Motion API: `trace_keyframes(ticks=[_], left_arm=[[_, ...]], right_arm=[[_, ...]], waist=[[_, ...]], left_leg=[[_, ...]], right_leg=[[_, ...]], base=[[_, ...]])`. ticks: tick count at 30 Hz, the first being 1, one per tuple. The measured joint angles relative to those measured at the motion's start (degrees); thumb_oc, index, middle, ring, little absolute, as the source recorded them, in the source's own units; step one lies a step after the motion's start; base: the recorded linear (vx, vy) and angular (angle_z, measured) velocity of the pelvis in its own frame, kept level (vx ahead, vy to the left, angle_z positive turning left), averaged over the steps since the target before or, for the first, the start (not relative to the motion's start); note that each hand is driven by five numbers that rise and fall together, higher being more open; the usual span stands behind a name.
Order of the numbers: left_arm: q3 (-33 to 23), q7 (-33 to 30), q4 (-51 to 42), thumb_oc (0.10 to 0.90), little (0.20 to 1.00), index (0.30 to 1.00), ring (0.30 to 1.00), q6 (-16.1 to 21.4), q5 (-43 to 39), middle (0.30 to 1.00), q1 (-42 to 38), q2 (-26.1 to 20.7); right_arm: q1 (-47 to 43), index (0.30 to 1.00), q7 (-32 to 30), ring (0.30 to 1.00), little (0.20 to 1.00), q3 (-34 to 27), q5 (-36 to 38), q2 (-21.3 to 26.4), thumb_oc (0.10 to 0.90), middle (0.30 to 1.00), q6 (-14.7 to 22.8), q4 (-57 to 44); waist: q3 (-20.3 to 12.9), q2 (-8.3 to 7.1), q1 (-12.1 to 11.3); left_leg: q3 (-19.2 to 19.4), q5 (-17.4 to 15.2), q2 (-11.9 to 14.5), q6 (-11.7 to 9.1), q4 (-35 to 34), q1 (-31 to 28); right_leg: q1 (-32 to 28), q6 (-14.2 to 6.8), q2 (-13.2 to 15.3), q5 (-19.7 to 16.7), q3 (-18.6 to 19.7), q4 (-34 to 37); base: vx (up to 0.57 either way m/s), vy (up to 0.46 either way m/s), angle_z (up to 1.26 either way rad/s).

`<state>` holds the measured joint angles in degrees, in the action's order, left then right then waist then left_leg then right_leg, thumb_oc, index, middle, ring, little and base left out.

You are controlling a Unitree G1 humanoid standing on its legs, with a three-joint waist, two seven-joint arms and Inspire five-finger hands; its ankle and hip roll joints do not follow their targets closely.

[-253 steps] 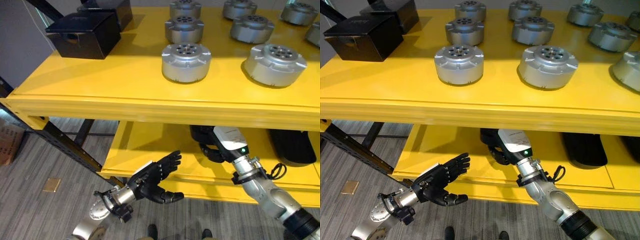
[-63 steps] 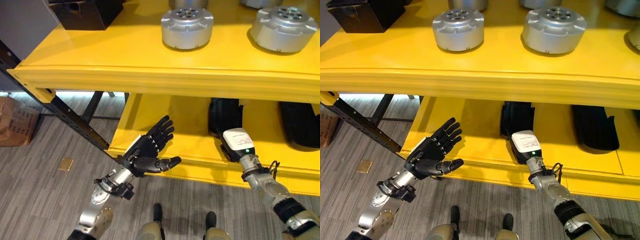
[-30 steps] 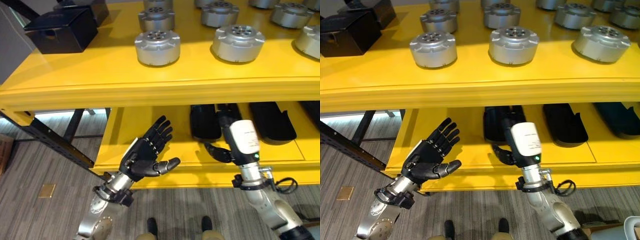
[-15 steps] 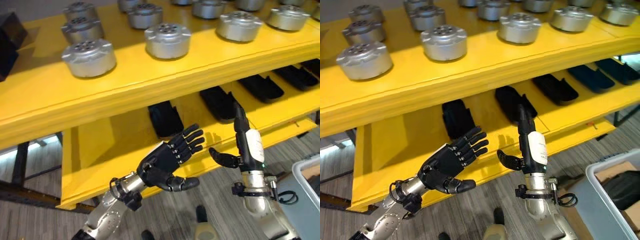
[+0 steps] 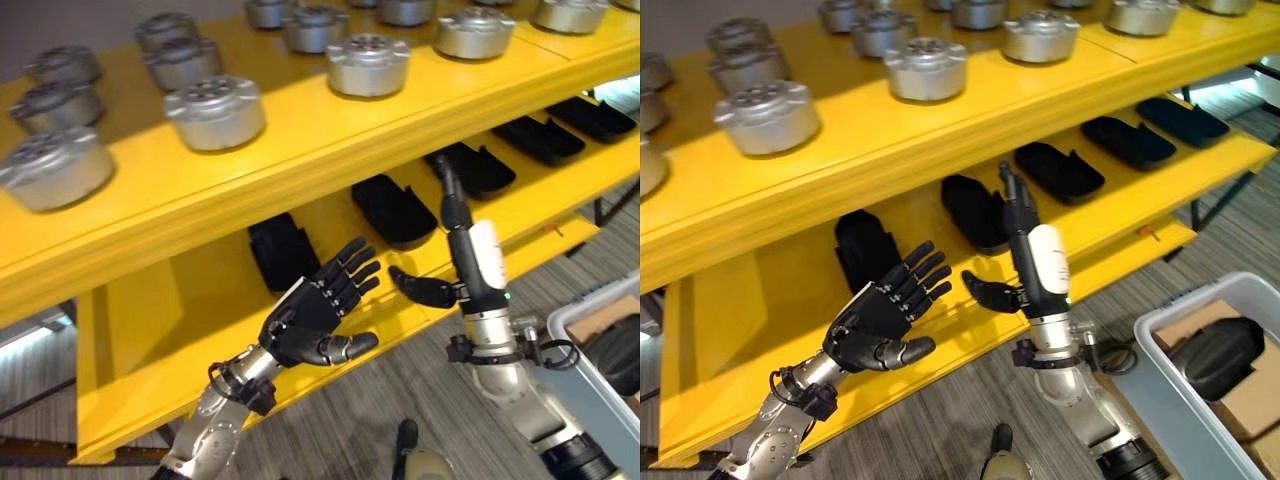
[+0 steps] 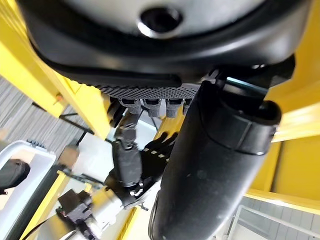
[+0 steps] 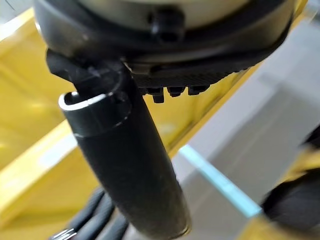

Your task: Move parts from the plastic box to the shelf.

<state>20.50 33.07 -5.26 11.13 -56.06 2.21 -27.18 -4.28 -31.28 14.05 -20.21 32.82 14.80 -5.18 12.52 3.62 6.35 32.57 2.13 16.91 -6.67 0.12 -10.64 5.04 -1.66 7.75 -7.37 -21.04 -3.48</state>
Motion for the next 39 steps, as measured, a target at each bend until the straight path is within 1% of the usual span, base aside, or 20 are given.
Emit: trace_keyframes(ticks=[2, 5, 8, 12, 14, 15, 16, 17, 19, 20, 22, 23, 25, 26, 27, 29, 32, 37, 38, 39], left_arm=[[0.01, -0.23, 0.01, 0.9, 1.0, 1.0, 1.0, -0.19, -0.01, 1.0, 0.1, 0.63], [0.35, -2.41, 0.16, 0.9, 1.0, 1.0, 1.0, -0.4, 0.07, 1.0, -0.18, 1.84], [0.89, -2.95, 0.16, 0.9, 1.0, 1.0, 1.0, -0.56, 0.1, 1.0, -0.25, 2.47], [4.17, -3.61, 0.21, 0.9, 1.0, 1.0, 1.0, -0.24, 0.24, 1.0, -2.34, 1.48], [4.79, -4.55, 0.45, 0.9, 1.0, 1.0, 1.0, 0.1, 0.38, 1.0, -3.55, 1.49], [4.81, -5.07, 0.73, 0.9, 1.0, 1.0, 1.0, 0.12, 0.48, 1.0, -4.08, 1.82], [4.82, -5.43, 0.69, 0.9, 1.0, 1.0, 1.0, 0.13, 0.5, 1.0, -4.63, 1.8], [4.79, -5.57, 0.65, 0.9, 1.0, 1.0, 1.0, 0.16, 0.56, 1.0, -4.84, 1.84], [3.72, -6.89, 0.3, 0.9, 1.0, 1.0, 1.0, 1.49, 0.65, 1.0, -3.81, 1.53], [2.34, -8.33, 0.17, 0.9, 1.0, 1.0, 1.0, 1.77, 0.79, 1.0, -2.49, 0.77], [0.53, -8.99, 0.14, 0.9, 1.0, 1.0, 1.0, 2.22, 2.06, 1.0, -0.27, 1.09], [-0.35, -8.94, 0.13, 0.9, 1.0, 1.0, 1.0, 2.47, 2.91, 1.0, 0.94, 1.07], [-0.95, -8.45, 0.13, 0.9, 1.0, 1.0, 1.0, 2.52, 2.88, 1.0, 2.01, 1.16], [-1.63, -7.54, 0.16, 0.9, 1.0, 1.0, 1.0, 2.59, 3.01, 1.0, 3.35, 1.2], [-1.86, -7.58, -0.02, 0.9, 1.0, 1.0, 1.0, 2.61, 5.11, 1.0, 3.94, 1.29], [-1.78, -7.58, -0.34, 0.9, 1.0, 1.0, 1.0, 2.61, 5.82, 1.0, 4.29, 1.41], [-2.67, -7.43, -1.99, 0.9, 1.0, 1.0, 1.0, 2.64, 5.82, 1.0, 6.95, 1.43], [-4.69, -7.28, -2.21, 0.9, 1.0, 1.0, 1.0, 3.12, 5.77, 1.0, 7.65, 1.32], [-5.09, -7.34, -2.09, 0.9, 1.0, 1.0, 1.0, 3.96, 5.83, 1.0, 7.29, 1.02], [-5.14, -7.78, -1.64, 0.9, 1.0, 1.0, 1.0, 4.43, 7.29, 1.0, 6.69, 1.08]], right_arm=[[1.28, 1.0, 0.13, 1.0, 1.0, -1.73, 0.04, 0.88, 0.9, 1.0, -1.64, 0.68], [2.66, 1.0, 0.18, 1.0, 1.0, -3.34, 0.09, 1.01, 0.9, 1.0, -2.89, 1.44], [5.74, 1.0, 0.04, 1.0, 1.0, -4.43, 0.14, 1.99, 0.9, 1.0, -2.89, 1.7], [6.25, 1.0, -0.18, 1.0, 1.0, -5.9, 1.16, 1.97, 0.9, 1.0, -2.63, 3.94], [6.26, 1.0, -0.25, 1.0, 1.0, -6.12, 5.44, 1.19, 0.9, 1.0, -1.72, 4.02], [6.37, 1.0, -0.61, 1.0, 1.0, -6.32, 7.01, 0.79, 0.9, 1.0, -1.64, 4.04], [6.43, 1.0, -1.08, 1.0, 1.0, -6.61, 8.16, 0.52, 0.9, 1.0, -1.54, 4.08], [6.57, 1.0, -1.27, 1.0, 1.0, -6.92, 8.78, 0.41, 0.9, 1.0, -1.33, 4.3], [5.87, 1.0, -0.59, 1.0, 1.0, -6.75, 9.23, -0.28, 0.9, 1.0, 1.03, 5.8], [6.67, 1.0, 1.23, 1.0, 1.0, -6.8, 10.75, -1.33, 0.9, 1.0, 1.93, 5.55], [8.95, 1.0, 3.3, 1.0, 1.0, -6.94, 13.89, -1.69, 0.9, 1.0, 2.46, 5.22], [10.6, 1.0, 4.22, 1.0, 1.0, -7.32, 15.84, -2.13, 0.9, 1.0, 2.52, 4.89], [14.3, 1.0, 5.45, 1.0, 1.0, -7.71, 18.99, -3.02, 0.9, 1.0, 2.32, 4.76], [16.53, 1.0, 5.83, 1.0, 1.0, -6.74, 21.06, -5.12, 0.9, 1.0, 1.81, 4.91], [18.03, 1.0, 5.82, 1.0, 1.0, -5.02, 22.29, -5.91, 0.9, 1.0, 1.37, 4.85], [17.52, 1.0, 6.44, 1.0, 1.0, -4.14, 22.62, -5.98, 0.9, 1.0, 0.94, 4.79], [16.51, 1.0, 7.7, 1.0, 1.0, -4.12, 22.79, -6.63, 0.9, 1.0, 0.22, 3.93], [14.61, 1.0, 9.71, 1.0, 1.0, -4.12, 22.68, -6.44, 0.9, 1.0, 0.28, 2.48], [12.03, 1.0, 10.1, 1.0, 1.0, -3.69, 22.87, -6.5, 0.9, 1.0, 0.24, 3.02], [8.05, 1.0, 11.12, 1.0, 1.0, -2.68, 23.21, -6.86, 0.9, 1.0, 0.34, 5.04]], waist=[[-0.01, 0.01, 0.32], [0.01, 0.14, 2.29], [0.02, 0.1, 3.17], [0.17, -0.38, 5.19], [0.45, -0.81, 5.1], [0.97, -1.77, 5.67], [0.95, -1.82, 6.41], [1.18, -2.51, 6.35], [1.35, -2.93, 4.74], [1.39, -2.98, 4.64], [1.42, -3.96, 3.86], [1.36, -4.12, 3.5], [1.14, -2.85, 3.7], [0.95, -2.79, 3.46], [0.97, -1.7, 3.41], [0.76, -1.66, 2.91], [-0.02, -0.32, 1.28], [-0.13, -1.22, -0.92], [0.03, -2.08, -1.73], [0.09, -2.53, -3.1]], left_leg=[[0.97, 0.0, 0.07, 0.03, 0.03, -0.7], [1.57, 0.14, 0.36, 0.48, 0.89, -0.66], [1.93, 0.07, 0.97, 1.98, 1.66, -1.06], [1.61, 1.94, 1.89, 5.17, 3.68, -1.04], [0.18, 4.23, 3.27, 4.91, 7.57, -0.81], [-1.56, 2.7, 3.18, 2.72, 7.93, -0.47], [-2.88, 1.22, 2.06, 0.54, 6.62, -0.38], [-4.11, 0.78, 0.78, -0.08, 5.48, 0.0], [-10.31, -1.9, -3.88, 1.29, 4.86, 1.48], [-15.19, -4.19, -8.4, 2.03, 5.06, 3.95], [-18.83, -5.38, -13.15, 3.53, 5.38, 6.08], [-18.9, -5.99, -14.34, 4.76, 6.31, 7.74], [-17.71, -6.19, -14.91, 6.66, 6.9, 10.87], [-19.92, -5.49, -15.46, 7.87, 6.55, 11.59], [-23.24, -5.54, -16.04, 7.74, 4.55, 11.68], [-23.97, -4.09, -18.04, 8.08, 2.52, 10.81], [-25.2, -1.54, -18.34, 8.91, -0.94, 9.0], [-25.47, -0.71, -18.51, 9.24, -3.49, 6.6], [-23.99, -0.54, -18.57, 9.78, -3.41, 6.99], [-20.16, 0.56, -16.06, 10.63, -3.35, 7.63]], right_leg=[[0.05, -0.01, -0.51, 0.15, 1.08, 0.21], [0.82, -0.01, -0.93, 0.64, 2.17, -0.22], [3.52, 0.26, -1.17, 3.69, 3.8, -4.87], [7.62, 2.15, -2.31, 7.59, 6.55, -10.37], [6.85, 3.32, -3.59, 7.76, 9.87, -9.72], [6.23, 3.72, -3.9, 7.58, 11.1, -8.89], [5.43, 4.27, -3.95, 7.14, 12.12, -8.16], [5.2, 4.4, -4.23, 7.0, 13.24, -7.74], [4.14, 4.75, -6.7, 4.48, 19.24, -4.33], [2.3, 5.14, -8.01, 3.61, 22.42, -1.48], [1.23, 5.12, -8.23, 3.59, 24.1, -0.63], [1.16, 5.03, -8.06, 3.49, 23.39, -0.8], [1.3, 4.56, -8.86, 3.13, 19.01, -1.79], [1.86, 3.9, -9.74, 4.24, 19.33, -3.32], [3.68, 1.83, -9.99, 6.77, 20.05, -6.44], [4.11, 3.24, -8.65, 6.41, 20.53, -7.36], [2.65, 2.83, -8.94, 5.03, 20.5, -4.47], [-0.07, 2.33, -9.17, 3.96, 20.4, -1.43], [1.44, 0.78, -9.02, 2.8, 19.95, -2.59], [2.62, -4.92, -8.69, 2.78, 16.22, -2.52]], base=[[0.01, -0.229, -0.26], [-0.01, -0.297, -0.23], [-0.01, -0.279, -0.32], [0.03, -0.282, -0.44], [0.06, -0.185, -0.83], [0.04, -0.122, -0.49], [0.06, -0.083, -0.37], [0.06, -0.049, -0.58], [0.12, -0.056, -1.35], [0.13, -0.06, -1.55], [0.06, -0.018, -1.28], [0.04, 0.026, -1.05], [0.04, 0.031, -0.77], [0.01, 0.041, -0.7], [-0.01, 0.048, -0.47], [-0.01, 0.076, 0.06], [0.0, 0.089, 0.06], [-0.07, 0.054, -0.03], [-0.15, -0.098, -0.6], [-0.1, -0.133, -0.9]])
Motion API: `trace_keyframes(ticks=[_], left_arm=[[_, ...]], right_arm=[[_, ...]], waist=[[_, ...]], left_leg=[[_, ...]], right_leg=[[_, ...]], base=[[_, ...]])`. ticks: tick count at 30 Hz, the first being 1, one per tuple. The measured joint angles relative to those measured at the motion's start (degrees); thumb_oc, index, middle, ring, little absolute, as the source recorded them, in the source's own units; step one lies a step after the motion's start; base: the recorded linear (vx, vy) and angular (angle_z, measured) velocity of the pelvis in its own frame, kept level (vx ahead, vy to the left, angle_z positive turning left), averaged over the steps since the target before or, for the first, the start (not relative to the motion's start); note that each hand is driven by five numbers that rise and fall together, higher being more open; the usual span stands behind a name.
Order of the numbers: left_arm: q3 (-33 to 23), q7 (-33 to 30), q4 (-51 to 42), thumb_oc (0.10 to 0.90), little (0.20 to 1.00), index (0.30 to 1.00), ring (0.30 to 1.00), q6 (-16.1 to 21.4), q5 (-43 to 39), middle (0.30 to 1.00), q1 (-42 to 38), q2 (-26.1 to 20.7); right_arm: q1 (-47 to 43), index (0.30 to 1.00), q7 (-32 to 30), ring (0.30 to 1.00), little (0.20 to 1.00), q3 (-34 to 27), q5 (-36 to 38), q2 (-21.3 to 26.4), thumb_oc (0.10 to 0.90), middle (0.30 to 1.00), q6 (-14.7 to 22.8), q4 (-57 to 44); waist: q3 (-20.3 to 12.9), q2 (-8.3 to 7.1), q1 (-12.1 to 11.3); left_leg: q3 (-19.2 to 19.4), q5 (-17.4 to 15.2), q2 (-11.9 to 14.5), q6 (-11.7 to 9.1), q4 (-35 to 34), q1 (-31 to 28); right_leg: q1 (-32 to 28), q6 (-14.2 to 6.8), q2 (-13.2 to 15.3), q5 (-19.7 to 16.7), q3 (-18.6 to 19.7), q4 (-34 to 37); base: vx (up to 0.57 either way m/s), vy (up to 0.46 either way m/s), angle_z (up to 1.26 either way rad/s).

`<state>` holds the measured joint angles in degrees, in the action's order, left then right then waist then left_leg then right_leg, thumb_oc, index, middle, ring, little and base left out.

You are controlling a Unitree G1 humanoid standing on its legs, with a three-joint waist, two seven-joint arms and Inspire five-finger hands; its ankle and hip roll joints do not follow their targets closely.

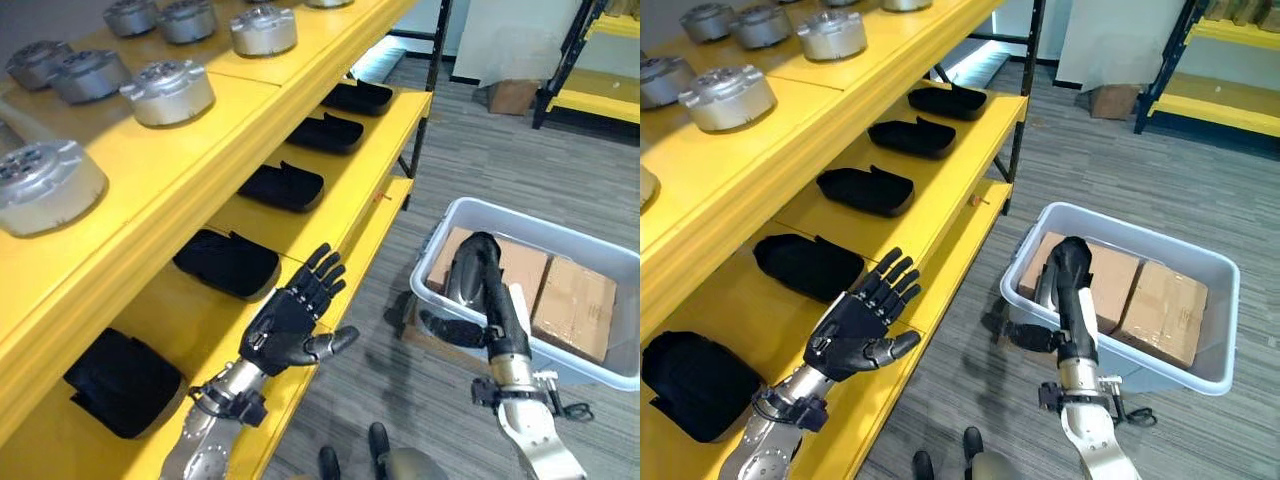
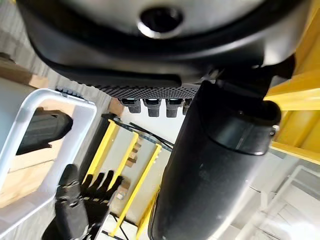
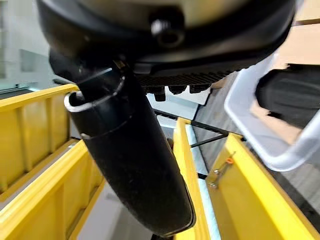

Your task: Move parts from the plastic box to the shelf.

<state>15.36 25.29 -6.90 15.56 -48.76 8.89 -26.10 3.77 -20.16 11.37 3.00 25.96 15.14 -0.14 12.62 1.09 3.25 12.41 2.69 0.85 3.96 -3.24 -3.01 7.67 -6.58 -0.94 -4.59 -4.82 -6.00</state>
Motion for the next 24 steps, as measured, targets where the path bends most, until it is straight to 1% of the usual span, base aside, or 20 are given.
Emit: trace_keyframes(ticks=[1, 2, 3, 4, 5, 6, 7, 8, 9, 10, 11, 13, 14, 15, 16, 17, 18, 20, 22, 24], left_arm=[[0.25, -0.05, 1.11, 0.9, 1.0, 1.0, 1.0, -0.01, 0.35, 1.0, -0.81, 0.39], [0.31, -0.06, 1.92, 0.9, 1.0, 1.0, 1.0, -0.01, 0.96, 1.0, -1.26, 0.76], [0.19, -0.13, 2.1, 0.9, 1.0, 1.0, 1.0, 0.01, 1.92, 1.0, -1.3, 0.54], [0.17, -0.12, 2.23, 0.9, 1.0, 1.0, 1.0, 0.09, 2.25, 1.0, -1.29, 0.11], [0.43, -0.08, 3.02, 0.9, 1.0, 1.0, 1.0, 0.12, 2.42, 1.0, -1.65, -0.77], [0.55, 0.02, 3.66, 0.9, 1.0, 1.0, 1.0, 0.12, 2.4, 1.0, -1.94, -1.46], [0.41, 0.53, 4.41, 0.9, 1.0, 1.0, 1.0, 0.28, 2.25, 1.0, -1.95, -2.35], [0.4, 0.87, 4.76, 0.9, 1.0, 1.0, 1.0, 0.36, 2.17, 1.0, -1.95, -3.0], [0.41, 1.23, 4.79, 0.9, 1.0, 1.0, 1.0, 0.4, 2.14, 1.0, -1.82, -3.52], [0.36, 1.4, 4.69, 0.9, 1.0, 1.0, 1.0, 0.71, 2.16, 1.0, -1.18, -4.52], [0.3, 1.29, 4.58, 0.9, 1.0, 1.0, 1.0, 0.71, 2.25, 1.0, -0.91, -4.66], [-0.02, 1.16, 3.94, 0.9, 1.0, 1.0, 1.0, 0.79, 2.26, 1.0, -0.44, -5.69], [1.1, 0.46, 3.99, 0.9, 1.0, 1.0, 1.0, 0.65, 2.38, 1.0, 0.03, -2.34], [1.75, 0.45, 3.37, 0.9, 1.0, 1.0, 1.0, 0.66, 2.39, 1.0, 0.32, -1.53], [2.49, 0.49, 2.94, 0.9, 1.0, 1.0, 1.0, 0.66, 2.43, 1.0, 0.3, -1.37], [2.67, 0.48, 2.9, 0.9, 1.0, 1.0, 1.0, 0.66, 2.59, 1.0, 0.37, -0.85], [2.6, 0.25, 2.85, 0.9, 1.0, 1.0, 1.0, 0.66, 2.56, 1.0, 0.61, -0.54], [2.41, -0.05, 2.24, 0.9, 1.0, 1.0, 1.0, 0.67, 2.33, 1.0, 0.62, -0.4], [2.64, -0.08, 2.19, 0.9, 1.0, 1.0, 1.0, 0.67, 2.32, 1.0, 0.28, -0.04], [3.05, -0.09, 2.18, 0.9, 1.0, 1.0, 1.0, 0.67, 2.34, 1.0, 0.01, -0.01]], right_arm=[[-2.07, 1.0, 0.5, 1.0, 1.0, 0.5, -0.02, 0.11, 0.9, 1.0, 0.04, 1.45], [-2.6, 1.0, 0.73, 1.0, 1.0, 0.54, -0.06, 0.26, 0.9, 1.0, 0.21, 1.51], [-2.57, 1.0, 0.7, 1.0, 1.0, 0.55, -0.04, 0.24, 0.9, 1.0, 0.75, 1.21], [-2.55, 1.0, 0.67, 1.0, 1.0, 0.61, -0.04, 0.19, 0.9, 1.0, 0.79, 0.79], [-2.58, 1.0, 0.66, 1.0, 1.0, 0.75, -0.04, -0.06, 0.9, 1.0, 0.95, 0.3], [-2.57, 1.0, 0.66, 1.0, 1.0, 0.85, -0.07, -0.59, 0.9, 1.0, 1.03, 0.31], [-2.63, 1.0, 0.68, 1.0, 1.0, 1.48, -0.1, -1.08, 0.9, 1.0, 1.0, 0.31], [-2.65, 1.0, 0.74, 1.0, 1.0, 1.98, -0.32, -1.26, 0.9, 1.0, 1.0, 0.31], [-2.65, 1.0, 0.83, 1.0, 1.0, 2.51, -0.67, -1.3, 0.9, 1.0, 0.94, 0.32], [-2.93, 1.0, 1.55, 1.0, 1.0, 4.26, -0.83, -1.31, 0.9, 1.0, 0.5, 0.3], [-2.87, 1.0, 2.57, 1.0, 1.0, 5.18, -1.57, -1.31, 0.9, 1.0, -0.14, 0.11], [-2.71, 1.0, 3.94, 1.0, 1.0, 6.41, -3.0, -1.41, 0.9, 1.0, -0.73, 0.06], [-2.34, 1.0, 4.72, 1.0, 1.0, 6.53, -5.93, 1.82, 0.9, 1.0, -0.68, -0.13], [-2.62, 1.0, 4.99, 1.0, 1.0, 6.5, -7.44, 4.07, 0.9, 1.0, -0.68, -0.43], [-2.62, 1.0, 5.35, 1.0, 1.0, 6.1, -7.55, 6.02, 0.9, 1.0, -0.69, -0.98], [-2.63, 1.0, 5.86, 1.0, 1.0, 5.81, -7.49, 8.45, 0.9, 1.0, -0.8, -1.64], [-2.61, 1.0, 6.28, 1.0, 1.0, 5.8, -7.46, 10.92, 0.9, 1.0, -1.04, -2.34], [-2.52, 1.0, 6.49, 1.0, 1.0, 4.76, -7.51, 13.94, 0.9, 1.0, -1.3, -3.94], [-2.7, 1.0, 6.26, 1.0, 1.0, 3.43, -7.5, 13.43, 0.9, 1.0, -1.31, -4.0], [-3.11, 1.0, 5.87, 1.0, 1.0, 3.44, -7.55, 13.44, 0.9, 1.0, -1.32, -3.34]], waist=[[0.05, 0.03, -0.94], [0.03, -0.04, -1.48], [0.02, -0.42, -1.64], [0.03, -0.69, -1.79], [0.03, -1.01, -1.6], [0.02, -1.26, -1.71], [-0.03, -1.67, -1.95], [0.0, -1.84, -1.95], [-0.01, -1.9, -1.94], [-0.01, -2.22, -2.0], [0.02, -2.78, -1.98], [-0.1, -5.02, -2.18], [-0.56, -1.91, -1.71], [-0.59, -0.56, -1.77], [-0.71, 0.4, -1.45], [-0.7, 1.31, -0.97], [-0.88, 1.77, -0.26], [-0.98, 1.95, 0.7], [-0.95, 1.9, 0.94], [-0.92, 1.85, 0.95]], left_leg=[[1.31, -0.12, 0.54, 0.14, 0.15, -0.05], [1.53, -0.49, 0.86, 0.31, 0.48, -0.03], [1.34, -0.66, 0.87, 0.16, 0.57, -0.1], [1.2, -0.71, 0.85, 0.01, 0.56, -0.15], [0.18, -0.83, 0.53, -0.22, 0.45, -0.18], [-0.33, -0.35, 0.63, -0.89, 0.41, -0.21], [-0.5, 0.08, 0.56, -1.55, -0.09, -0.45], [-0.94, 0.5, 0.64, -2.15, -0.37, -0.48], [-1.04, 0.69, 0.96, -2.41, -0.91, -0.65], [-0.6, 1.11, 1.96, -3.78, -1.46, -1.36], [-0.26, 1.19, 2.51, -4.97, -1.66, -2.07], [-0.27, 1.23, 2.84, -7.25, -1.67, -3.31], [-0.84, 1.27, 7.15, -9.79, -1.67, -2.99], [-0.99, 1.23, 9.17, -9.77, -1.66, -2.69], [-1.62, 1.2, 10.59, -9.23, -1.59, -2.52], [-1.53, 1.28, 12.26, -9.29, -1.4, -2.83], [-1.4, 1.3, 13.46, -9.25, -1.39, -3.08], [-0.96, 1.78, 15.43, -8.82, -1.0, -3.01], [-0.9, 2.28, 16.33, -8.1, -0.1, -2.84], [-0.88, 3.31, 16.39, -6.63, 0.99, -2.78]], right_leg=[[1.53, 1.89, 2.05, 3.93, -4.66, -5.57], [1.58, 1.72, 4.51, 5.86, -5.19, -9.2], [0.96, 1.27, 6.6, 6.92, -4.85, -10.2], [0.12, 1.02, 8.36, 7.06, -3.27, -9.99], [-2.72, 0.17, 10.36, 7.02, 0.06, -6.48], [-5.17, -0.68, 12.37, 6.44, 1.49, -2.5], [-7.57, -2.18, 14.53, 5.51, 2.88, 1.61], [-9.15, -3.54, 16.02, 4.52, 3.01, 5.38], [-10.07, -3.93, 17.02, 3.19, 2.88, 8.41], [-10.4, -4.44, 18.06, 0.48, 2.26, 11.51], [-10.66, -4.64, 18.15, -1.02, 1.52, 11.5], [-11.33, -4.27, 17.66, -2.51, 1.18, 11.44], [-10.83, -3.8, 13.75, -2.33, -0.3, 11.47], [-10.54, -2.97, 11.5, -2.33, -0.25, 11.47], [-10.19, -1.8, 9.82, -2.25, -0.32, 11.43], [-10.18, -1.0, 8.12, -2.16, -0.47, 11.45], [-10.34, -0.37, 6.92, -1.81, -0.68, 11.41], [-10.22, 0.96, 5.04, -1.54, -1.64, 11.02], [-10.17, 1.81, 4.12, -1.25, -1.93, 10.99], [-9.88, 2.48, 3.8, -0.22, -1.73, 9.69]], base=[[-0.01, -0.182, -0.82], [0.05, -0.184, -0.44], [0.05, -0.162, -0.14], [0.07, -0.185, 0.06], [0.06, -0.182, 0.15], [0.09, -0.253, 0.19], [0.09, -0.274, 0.16], [0.1, -0.284, 0.11], [0.14, -0.415, 0.0], [0.11, -0.328, -0.08], [0.12, -0.428, -0.16], [0.07, -0.318, -0.08], [0.11, -0.329, -0.14], [0.16, -0.423, -0.21], [0.18, -0.454, -0.33], [0.15, -0.42, -0.25], [0.12, -0.376, -0.21], [0.09, -0.341, -0.11], [0.06, -0.28, -0.07], [0.06, -0.242, -0.06]])
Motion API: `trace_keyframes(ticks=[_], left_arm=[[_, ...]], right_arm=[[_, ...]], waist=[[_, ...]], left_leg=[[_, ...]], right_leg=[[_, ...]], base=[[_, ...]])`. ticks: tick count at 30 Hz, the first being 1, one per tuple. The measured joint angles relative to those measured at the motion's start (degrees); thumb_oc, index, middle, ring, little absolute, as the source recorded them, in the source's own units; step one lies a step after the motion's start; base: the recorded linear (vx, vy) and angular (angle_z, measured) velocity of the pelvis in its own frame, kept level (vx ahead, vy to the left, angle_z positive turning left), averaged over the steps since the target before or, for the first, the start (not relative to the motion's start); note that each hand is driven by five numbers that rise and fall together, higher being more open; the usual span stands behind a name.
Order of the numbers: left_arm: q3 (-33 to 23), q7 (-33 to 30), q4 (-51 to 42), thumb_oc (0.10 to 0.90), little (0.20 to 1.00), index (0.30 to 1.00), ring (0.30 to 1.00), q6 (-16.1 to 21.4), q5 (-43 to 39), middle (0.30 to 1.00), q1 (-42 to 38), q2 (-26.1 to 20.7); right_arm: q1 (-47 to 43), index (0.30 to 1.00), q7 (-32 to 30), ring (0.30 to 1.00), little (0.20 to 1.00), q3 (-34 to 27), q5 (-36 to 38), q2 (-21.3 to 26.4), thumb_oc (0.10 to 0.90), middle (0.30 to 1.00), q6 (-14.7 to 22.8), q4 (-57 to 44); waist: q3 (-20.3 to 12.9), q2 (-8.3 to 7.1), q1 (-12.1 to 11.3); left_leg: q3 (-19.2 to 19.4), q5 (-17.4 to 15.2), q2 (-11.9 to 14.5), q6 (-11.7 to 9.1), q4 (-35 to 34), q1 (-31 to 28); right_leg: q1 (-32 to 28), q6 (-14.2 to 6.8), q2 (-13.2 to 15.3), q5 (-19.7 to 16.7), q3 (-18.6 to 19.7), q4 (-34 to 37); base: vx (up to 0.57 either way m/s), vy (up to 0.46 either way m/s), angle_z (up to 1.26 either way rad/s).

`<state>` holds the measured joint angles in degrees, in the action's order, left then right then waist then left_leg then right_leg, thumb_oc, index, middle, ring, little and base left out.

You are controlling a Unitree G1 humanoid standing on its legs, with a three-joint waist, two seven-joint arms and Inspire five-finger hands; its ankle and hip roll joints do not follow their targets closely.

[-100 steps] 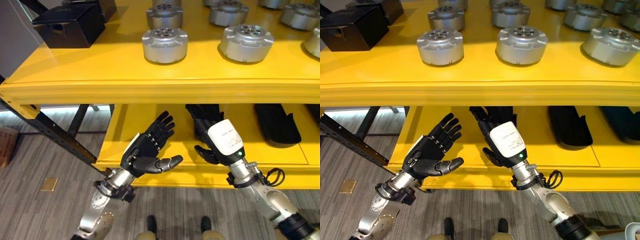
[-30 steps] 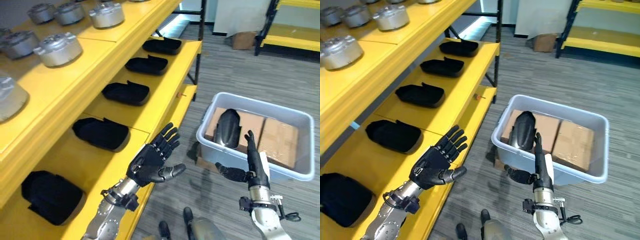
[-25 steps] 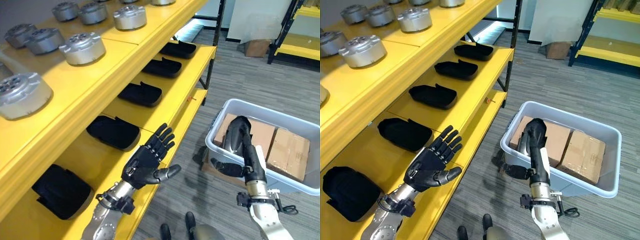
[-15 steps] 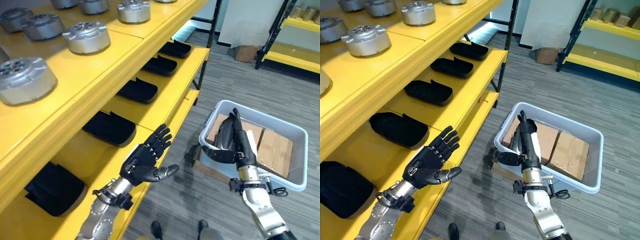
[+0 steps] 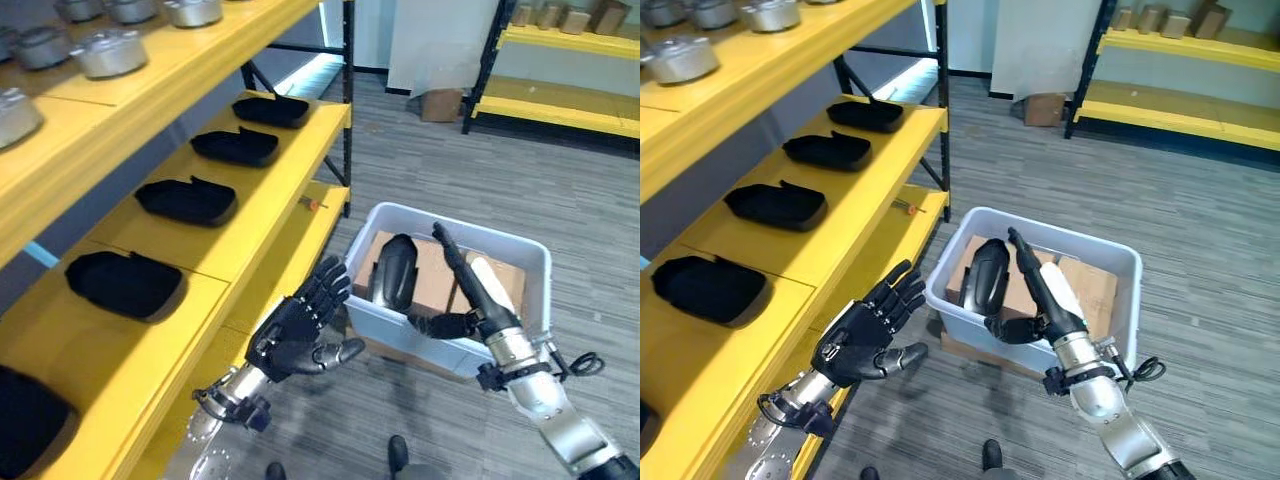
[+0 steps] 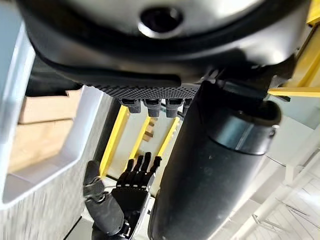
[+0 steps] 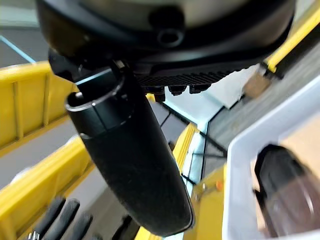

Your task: Move parts from the plastic box to the shelf.

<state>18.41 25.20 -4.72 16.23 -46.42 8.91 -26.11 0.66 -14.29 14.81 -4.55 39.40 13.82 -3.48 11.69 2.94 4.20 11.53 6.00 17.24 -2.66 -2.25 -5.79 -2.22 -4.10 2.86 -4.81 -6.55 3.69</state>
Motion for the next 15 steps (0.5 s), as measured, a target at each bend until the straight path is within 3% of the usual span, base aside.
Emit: trace_keyframes(ticks=[2, 4, 5, 8, 9, 10, 11, 12, 13, 14, 15], left_arm=[[0.0, -0.03, 0.02, 0.9, 1.0, 1.0, 1.0, 0.01, 0.0, 1.0, -0.34, -0.01], [-0.07, -0.7, 0.24, 0.9, 1.0, 1.0, 1.0, 0.08, -0.05, 1.0, -2.07, -0.32], [0.02, -0.87, 0.29, 0.9, 1.0, 1.0, 1.0, 0.09, -0.05, 1.0, -3.18, -0.3], [0.86, -1.27, 0.35, 0.9, 1.0, 1.0, 1.0, 0.29, 1.71, 1.0, -4.82, -0.35], [1.21, -1.7, 0.32, 0.9, 1.0, 1.0, 1.0, 0.61, 3.82, 1.0, -4.92, -0.59], [1.74, -2.15, 0.31, 0.9, 1.0, 1.0, 1.0, 0.72, 5.54, 1.0, -4.88, -1.04], [2.22, -2.1, 0.07, 0.9, 1.0, 1.0, 1.0, 0.6, 7.34, 1.0, -4.76, -2.01], [2.21, -1.92, -0.35, 0.9, 1.0, 1.0, 1.0, 0.6, 7.42, 1.0, -4.29, -2.66], [1.89, -1.97, -0.31, 0.9, 1.0, 1.0, 1.0, 0.32, 7.52, 1.0, -4.24, -3.57], [1.39, -2.05, 0.14, 0.9, 1.0, 1.0, 1.0, 0.1, 8.47, 1.0, -4.99, -4.5], [-0.75, -2.17, 0.26, 0.9, 1.0, 1.0, 1.0, 0.08, 8.59, 1.0, -5.24, -4.76]], right_arm=[[-0.01, 1.0, -0.4, 1.0, 1.0, 0.04, -0.03, 0.03, 0.9, 1.0, 0.09, 0.02], [0.49, 1.0, -0.68, 1.0, 1.0, -0.63, -1.35, -0.19, 0.9, 1.0, 0.44, -0.32], [0.92, 1.0, -0.95, 1.0, 1.0, -1.56, -2.22, -0.69, 0.9, 1.0, 0.91, -0.51], [1.82, 1.0, -1.23, 1.0, 1.0, -2.27, -2.24, -1.08, 0.9, 1.0, 1.02, -0.49], [2.0, 1.0, -1.23, 1.0, 1.0, -2.57, -2.18, -1.4, 0.9, 1.0, 1.43, -0.32], [2.0, 1.0, -1.28, 1.0, 1.0, -2.72, -2.18, -1.47, 0.9, 1.0, 1.9, -0.22], [1.85, 1.0, -1.29, 1.0, 1.0, -3.09, -1.99, -1.48, 0.9, 1.0, 3.01, -0.21], [1.9, 1.0, -1.29, 1.0, 1.0, -3.47, -2.02, -1.49, 0.9, 1.0, 4.09, -0.25], [2.07, 1.0, -1.4, 1.0, 1.0, -4.47, -2.01, -2.25, 0.9, 1.0, 4.72, -0.29], [3.78, 1.0, -2.46, 1.0, 1.0, -4.55, -1.92, -3.61, 0.9, 1.0, 4.7, -0.33], [5.09, 1.0, -2.46, 1.0, 1.0, -3.68, -2.06, -4.44, 0.9, 1.0, 4.67, -0.34]], waist=[[0.02, 0.14, 0.56], [0.22, -0.14, 0.6], [0.42, -0.41, 1.18], [0.85, -1.11, 2.57], [1.02, -1.39, 2.56], [1.31, -1.89, 2.47], [1.27, -1.6, 2.91], [1.31, -1.53, 3.56], [1.42, -0.13, 3.85], [1.4, 0.58, 6.15], [1.8, -0.72, 6.06]], left_leg=[[0.01, 1.25, -0.06, 1.12, 0.61, -0.02], [1.47, 3.43, 0.65, -0.26, 4.59, 2.38], [4.14, 6.97, 0.62, -0.86, 4.85, 3.11], [7.9, 13.73, 0.88, -4.61, 5.06, 4.02], [7.46, 14.11, 0.71, -5.06, 6.04, 4.07], [6.57, 12.55, 0.05, -5.1, 7.36, 4.1], [4.18, 6.28, -3.44, -5.39, 7.46, 3.5], [2.32, 1.2, -7.17, -4.25, 6.36, 3.12], [1.02, -0.37, -14.57, -1.43, 2.89, 1.47], [4.08, -0.11, -14.59, -0.11, 2.91, 0.37], [3.4, -0.52, -14.51, -0.35, 4.67, 0.04]], right_leg=[[0.09, 0.27, 0.0, 1.08, -0.14, -1.28], [3.39, 1.25, 0.24, 5.24, -0.36, -8.14], [3.82, 2.02, 0.52, 6.44, -1.19, -9.71], [3.81, 3.67, 0.83, 8.25, -2.84, -11.3], [3.64, 4.19, 0.85, 8.51, -1.55, -11.25], [3.61, 4.61, 0.99, 8.35, -0.57, -10.87], [3.5, 5.49, 0.98, 7.03, 1.83, -10.28], [3.2, 5.51, 1.15, 6.12, 3.04, -9.03], [2.5, 5.59, 0.81, 4.06, 5.38, -6.13], [1.03, 5.37, -0.43, 3.98, 4.31, -5.24], [0.22, 5.36, -0.81, 3.9, 5.13, -4.81]], base=[[0.05, -0.282, 0.01], [0.03, -0.309, 0.14], [0.03, -0.296, 0.37], [0.05, -0.178, 0.29], [0.1, -0.105, -0.22], [0.11, -0.106, -0.56], [0.15, -0.133, -0.62], [0.12, -0.083, -1.1], [0.15, -0.046, -0.67], [0.16, -0.02, -0.75], [0.2, -0.005, -0.39]])
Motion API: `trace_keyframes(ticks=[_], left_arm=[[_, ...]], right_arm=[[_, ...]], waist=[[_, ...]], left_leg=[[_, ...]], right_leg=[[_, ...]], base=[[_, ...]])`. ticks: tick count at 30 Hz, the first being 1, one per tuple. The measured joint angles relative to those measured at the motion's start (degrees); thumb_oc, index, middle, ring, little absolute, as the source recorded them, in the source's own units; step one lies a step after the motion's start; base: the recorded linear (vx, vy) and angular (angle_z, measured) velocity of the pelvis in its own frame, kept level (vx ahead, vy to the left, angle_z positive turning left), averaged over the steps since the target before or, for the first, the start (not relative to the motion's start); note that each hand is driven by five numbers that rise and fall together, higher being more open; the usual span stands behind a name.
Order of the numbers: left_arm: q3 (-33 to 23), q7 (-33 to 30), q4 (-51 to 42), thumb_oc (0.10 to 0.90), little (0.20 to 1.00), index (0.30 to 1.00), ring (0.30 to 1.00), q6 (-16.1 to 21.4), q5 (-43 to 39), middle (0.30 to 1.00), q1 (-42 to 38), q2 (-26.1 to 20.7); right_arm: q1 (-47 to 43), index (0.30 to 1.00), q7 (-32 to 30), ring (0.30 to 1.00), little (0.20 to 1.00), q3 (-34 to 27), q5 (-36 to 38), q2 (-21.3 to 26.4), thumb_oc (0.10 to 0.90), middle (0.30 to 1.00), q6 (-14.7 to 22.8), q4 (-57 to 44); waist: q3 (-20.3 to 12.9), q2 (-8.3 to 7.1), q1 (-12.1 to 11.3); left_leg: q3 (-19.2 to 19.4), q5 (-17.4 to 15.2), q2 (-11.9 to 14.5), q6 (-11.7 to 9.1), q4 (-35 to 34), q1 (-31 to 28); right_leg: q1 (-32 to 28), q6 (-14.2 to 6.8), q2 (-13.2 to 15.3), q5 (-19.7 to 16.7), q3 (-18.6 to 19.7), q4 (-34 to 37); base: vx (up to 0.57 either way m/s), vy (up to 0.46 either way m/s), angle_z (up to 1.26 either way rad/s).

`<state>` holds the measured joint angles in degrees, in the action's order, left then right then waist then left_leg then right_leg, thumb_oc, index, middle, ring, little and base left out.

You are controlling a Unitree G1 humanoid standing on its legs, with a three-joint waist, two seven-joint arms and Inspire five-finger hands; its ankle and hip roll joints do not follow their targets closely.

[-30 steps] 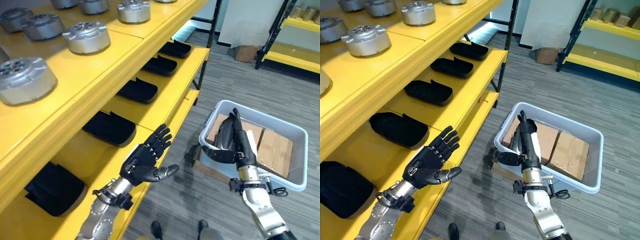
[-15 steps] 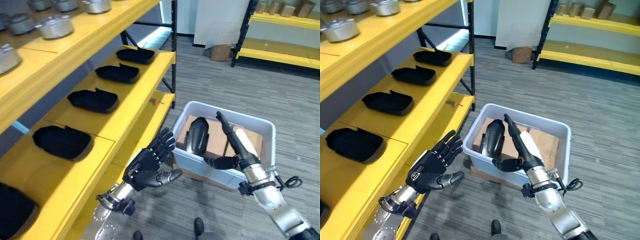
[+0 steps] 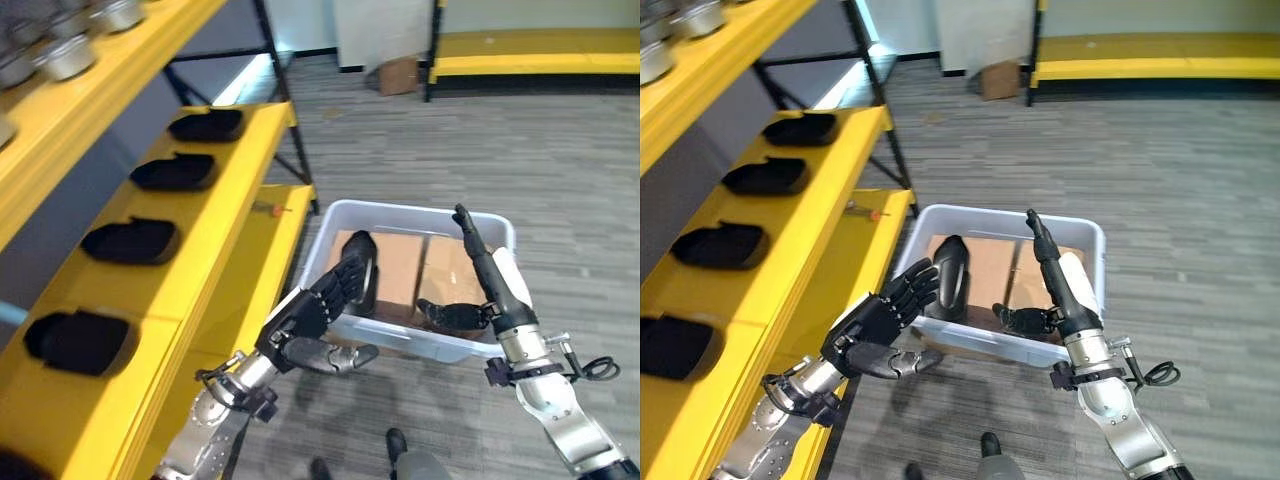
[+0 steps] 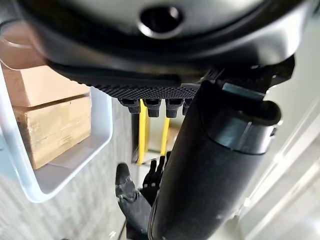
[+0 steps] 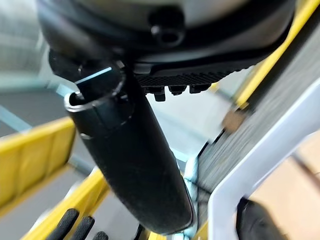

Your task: Move parts from the plastic box to the shelf.

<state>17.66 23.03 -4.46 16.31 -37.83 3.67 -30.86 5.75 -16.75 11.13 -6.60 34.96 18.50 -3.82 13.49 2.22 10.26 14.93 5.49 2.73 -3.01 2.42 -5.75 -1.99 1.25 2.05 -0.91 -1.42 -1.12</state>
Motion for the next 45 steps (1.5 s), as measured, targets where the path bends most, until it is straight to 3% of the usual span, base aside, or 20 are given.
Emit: trace_keyframes(ticks=[1, 2, 5, 6, 7, 8, 9, 12, 19, 29, 31, 32, 33, 34, 35, 37, 38, 40, 41, 45], left_arm=[[-2.0, -0.32, 0.35, 0.9, 1.0, 1.0, 1.0, -0.03, -0.01, 1.0, 0.35, 0.17], [-2.05, -0.38, 0.39, 0.9, 1.0, 1.0, 1.0, -0.35, -0.07, 1.0, 0.45, 0.17], [-1.93, -0.23, 0.78, 0.9, 1.0, 1.0, 1.0, -1.43, -0.1, 1.0, 1.35, 1.48], [-1.46, -0.22, 0.99, 0.9, 1.0, 1.0, 1.0, -1.67, -0.07, 1.0, 1.85, 1.67], [-0.72, -0.1, 0.98, 0.9, 1.0, 1.0, 1.0, -2.55, -0.05, 1.0, 2.27, 1.7], [-0.04, 0.08, 1.63, 0.9, 1.0, 1.0, 1.0, -2.67, -0.06, 1.0, 2.37, 2.02], [0.05, 0.06, 1.72, 0.9, 1.0, 1.0, 1.0, -2.66, -0.06, 1.0, 3.26, 2.05], [0.21, 0.06, 3.59, 0.9, 1.0, 1.0, 1.0, -2.8, -0.22, 1.0, 5.97, -0.89], [-1.38, -0.03, 3.55, 0.9, 1.0, 1.0, 1.0, -2.27, -2.47, 1.0, 5.53, -1.49], [-1.43, 0.49, 3.21, 0.9, 1.0, 1.0, 1.0, -2.3, -2.42, 1.0, 4.12, -1.5], [-1.68, 1.16, 3.98, 0.9, 1.0, 1.0, 1.0, -2.52, -2.44, 1.0, 3.5, -1.05], [-1.62, 2.26, 5.33, 0.9, 1.0, 1.0, 1.0, -2.66, -2.4, 1.0, 2.01, -0.06], [-1.28, 2.53, 5.75, 0.9, 1.0, 1.0, 1.0, -3.25, -2.41, 1.0, 1.51, 1.14], [-1.14, 2.79, 4.62, 0.9, 1.0, 1.0, 1.0, -3.95, -2.42, 1.0, 3.6, -0.39], [-1.31, 3.77, 3.53, 0.9, 1.0, 1.0, 1.0, -4.21, -2.87, 1.0, 4.75, -2.43], [-1.5, 3.99, 4.08, 0.9, 1.0, 1.0, 1.0, -4.84, -4.81, 1.0, 4.57, -3.44], [-1.56, 3.98, 5.85, 0.9, 1.0, 1.0, 1.0, -5.07, -5.66, 1.0, 4.27, -3.15], [-1.46, 4.14, 6.75, 0.9, 1.0, 1.0, 1.0, -5.99, -6.95, 1.0, 5.07, -2.87], [-1.47, 4.37, 3.82, 0.9, 1.0, 1.0, 1.0, -6.08, -6.99, 1.0, 6.99, -4.55], [-1.35, 5.08, 0.77, 0.9, 1.0, 1.0, 1.0, -7.31, -7.25, 1.0, 9.6, -5.06]], right_arm=[[1.01, 1.0, 0.0, 1.0, 1.0, 0.73, -0.06, -1.85, 0.9, 1.0, -0.02, 0.04], [1.13, 1.0, 0.04, 1.0, 1.0, 0.94, -0.06, -1.68, 0.9, 1.0, 0.02, 0.05], [1.28, 1.0, 0.53, 1.0, 1.0, 1.03, -0.05, -0.7, 0.9, 1.0, 0.0, 0.02], [1.3, 1.0, 0.78, 1.0, 1.0, 1.04, -0.05, -0.24, 0.9, 1.0, 0.01, 0.0], [1.55, 1.0, 0.99, 1.0, 1.0, 0.97, -0.05, 0.71, 0.9, 1.0, 0.02, -0.13], [1.81, 1.0, 1.26, 1.0, 1.0, 0.78, 0.08, 0.75, 0.9, 1.0, -0.05, 0.11], [2.17, 1.0, 1.5, 1.0, 1.0, 1.05, 0.14, 1.05, 0.9, 1.0, 0.0, -0.33], [3.76, 1.0, 4.39, 1.0, 1.0, 1.79, 0.1, 0.53, 0.9, 1.0, 0.61, -0.53], [4.1, 1.0, 6.91, 1.0, 1.0, 1.15, -0.09, 1.6, 0.9, 1.0, 0.86, -1.74], [-1.71, 1.0, 6.82, 1.0, 1.0, 0.57, -1.91, 2.02, 0.9, 1.0, 3.13, -3.29], [-2.54, 1.0, 6.81, 1.0, 1.0, 0.36, -2.37, 1.17, 0.9, 1.0, 3.77, -3.49], [-3.14, 1.0, 6.61, 1.0, 1.0, 0.11, -2.43, 0.87, 0.9, 1.0, 3.72, -3.89], [-3.26, 1.0, 6.69, 1.0, 1.0, -0.24, -3.12, 1.84, 0.9, 1.0, 3.84, -4.86], [-3.26, 1.0, 7.54, 1.0, 1.0, 0.21, -5.76, 2.62, 0.9, 1.0, 5.2, -5.35], [-3.76, 1.0, 7.6, 1.0, 1.0, 0.22, -7.07, 4.88, 0.9, 1.0, 6.27, -7.27], [-5.34, 1.0, 7.62, 1.0, 1.0, 0.74, -9.2, 5.5, 0.9, 1.0, 7.03, -7.86], [-6.94, 1.0, 7.32, 1.0, 1.0, 1.82, -11.71, 5.72, 0.9, 1.0, 7.05, -7.19], [-7.53, 1.0, 7.01, 1.0, 1.0, 2.35, -15.5, 7.2, 0.9, 1.0, 6.95, -6.7], [-8.33, 1.0, 6.88, 1.0, 1.0, 2.34, -17.05, 9.0, 0.9, 1.0, 7.11, -6.44], [-11.02, 1.0, 7.87, 1.0, 1.0, 3.17, -19.2, 16.88, 0.9, 1.0, 6.48, -4.7]], waist=[[0.32, -0.45, -0.31], [0.57, 1.03, -0.26], [0.83, 2.5, -1.53], [0.82, 2.72, -2.5], [0.54, 4.29, -2.22], [0.82, 4.3, -2.17], [1.0, 3.55, -3.19], [2.04, 1.35, -5.13], [2.49, 0.74, -5.33], [2.98, -1.08, -7.88], [3.51, -1.36, -8.64], [4.09, -1.73, -8.68], [4.18, -0.72, -7.87], [3.98, -2.74, -8.08], [3.9, -3.38, -9.19], [3.79, -4.02, -9.38], [3.8, -4.1, -8.88], [3.35, -5.14, -9.44], [2.25, -6.91, -11.2], [1.78, -5.98, -11.97]], left_leg=[[-1.1, -3.6, 0.13, -0.29, 4.21, 1.46], [-4.91, -4.42, -1.54, 0.36, -3.63, 0.67], [-10.16, -3.66, -2.79, 0.58, -7.32, 3.08], [-10.27, -2.16, -2.39, 0.89, -7.03, 3.45], [-9.39, 2.32, -0.29, 1.37, -6.5, 4.27], [-10.54, 0.01, 0.65, 0.52, -4.88, 4.4], [-10.5, -2.89, 0.1, -0.59, -2.23, 5.46], [-6.34, -4.82, -1.35, 0.84, -0.23, 4.05], [-6.78, -5.58, -3.11, 2.45, -1.54, 0.19], [-8.24, -5.61, -3.69, 4.38, -2.26, 1.58], [-7.66, -7.07, -4.89, 6.45, 0.37, 3.34], [-5.26, -10.17, -5.99, 10.66, 5.61, 5.69], [-5.57, -10.91, -6.0, 11.42, 6.03, 5.73], [-4.66, -10.69, -6.53, 9.12, 4.91, 4.6], [-4.09, -9.52, -5.96, 7.83, 4.13, 4.83], [-4.66, -8.5, -5.97, 8.25, 3.21, 5.27], [-5.15, -8.31, -5.72, 8.36, 2.96, 5.06], [-7.07, -7.88, -4.66, 7.57, 1.85, 2.73], [-7.5, -7.92, -5.07, 6.32, 1.26, 2.43], [-9.1, -6.33, -2.21, 2.75, -2.21, -0.28]], right_leg=[[-1.85, 0.47, 0.62, -0.78, 2.16, 1.72], [-2.69, 0.03, 0.28, -0.88, 3.3, 3.46], [-4.07, -0.15, -0.12, -1.05, 6.21, 6.09], [-4.09, -1.04, -0.18, -1.62, 6.18, 6.06], [-4.56, -2.11, -1.44, -1.05, 5.93, 6.07], [-4.47, -1.77, -1.63, 0.69, 7.03, 5.71], [-2.75, -1.69, -0.83, 2.39, 7.14, 3.51], [0.55, -3.98, 1.59, 5.83, 3.52, -5.42], [-4.54, -5.64, 3.57, 5.84, 2.17, -3.03], [-1.44, -6.34, 3.95, 7.01, -0.91, -7.35], [1.72, -7.99, 4.38, 7.98, -0.77, -14.59], [7.53, -9.58, 5.73, 9.07, -0.9, -25.89], [13.63, -10.4, 6.99, 8.56, -1.54, -37.2], [15.53, -8.37, 9.63, 9.29, -2.36, -36.48], [14.91, -8.59, 11.28, 8.44, -3.39, -20.69], [12.68, -9.93, 12.49, 4.24, -3.72, -6.74], [11.24, -11.09, 12.63, 0.6, -3.22, -3.17], [4.93, -9.81, 11.65, -4.78, -4.21, 0.46], [1.27, -9.43, 11.04, -8.57, -5.63, 1.17], [-3.01, -7.66, 7.38, -6.58, -7.6, 6.04]], base=[[0.22, -0.006, -0.66], [0.25, 0.018, -0.47], [0.08, 0.014, -0.42], [0.18, 0.074, -0.58], [0.22, 0.094, -0.35], [0.35, 0.17, -0.36], [0.3, 0.182, -0.59], [0.3, 0.253, -0.65], [0.19, 0.194, -0.01], [0.1, 0.116, 0.1], [0.12, 0.154, 0.07], [0.07, -0.013, 0.26], [0.1, -0.272, 0.29], [0.09, -0.322, 0.11], [0.15, -0.478, -0.08], [0.11, -0.29, -0.03], [0.12, -0.251, 0.32], [0.14, -0.244, 0.49], [0.16, -0.159, 0.17], [0.19, -0.132, 0.07]])
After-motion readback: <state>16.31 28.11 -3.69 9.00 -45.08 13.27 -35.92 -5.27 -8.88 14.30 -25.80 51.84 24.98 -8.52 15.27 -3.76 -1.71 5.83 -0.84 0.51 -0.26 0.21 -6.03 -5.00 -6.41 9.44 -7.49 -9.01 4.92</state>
